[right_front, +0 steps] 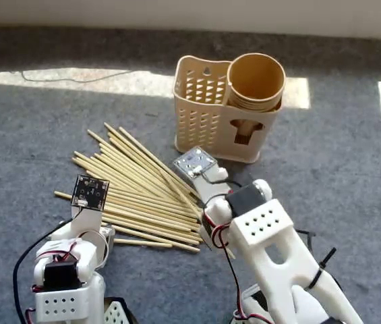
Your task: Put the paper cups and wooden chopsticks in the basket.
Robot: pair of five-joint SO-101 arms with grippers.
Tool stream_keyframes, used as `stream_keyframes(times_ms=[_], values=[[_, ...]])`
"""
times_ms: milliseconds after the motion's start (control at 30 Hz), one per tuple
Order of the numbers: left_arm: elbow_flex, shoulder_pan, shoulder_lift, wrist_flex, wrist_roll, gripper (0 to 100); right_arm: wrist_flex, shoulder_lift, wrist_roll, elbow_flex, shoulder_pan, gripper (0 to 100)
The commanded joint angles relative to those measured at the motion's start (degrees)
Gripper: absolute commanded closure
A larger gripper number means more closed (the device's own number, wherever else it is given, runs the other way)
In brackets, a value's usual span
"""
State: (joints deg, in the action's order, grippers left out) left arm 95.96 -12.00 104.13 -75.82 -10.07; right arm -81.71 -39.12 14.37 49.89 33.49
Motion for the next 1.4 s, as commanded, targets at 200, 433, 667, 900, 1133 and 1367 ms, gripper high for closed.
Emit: stream_keyframes(times_ms=[200,433,667,900,1133,1367], values=[[1.2,1.0,0.3,-0.1,0.2,84,0.3,-7.7,2.5,6.9,-0.9,95.4],[1.2,1.0,0.3,-0.1,0.2,84,0.0,-8.0,2.5,6.7,-0.7,88.2],[1.2,1.0,0.3,-0.1,0.2,84,0.5,-7.5,-2.2,-1.7,2.0,88.2],[1.2,1.0,0.3,-0.1,0.2,84,12.2,-7.3,-2.3,-1.6,4.0,88.2],[1.2,1.0,0.3,-0.1,0.2,84,15.2,-7.4,-7.1,1.0,13.2,88.2],[1.2,1.0,0.3,-0.1,0.2,84,26.4,-7.3,-12.7,6.6,20.1,88.2]])
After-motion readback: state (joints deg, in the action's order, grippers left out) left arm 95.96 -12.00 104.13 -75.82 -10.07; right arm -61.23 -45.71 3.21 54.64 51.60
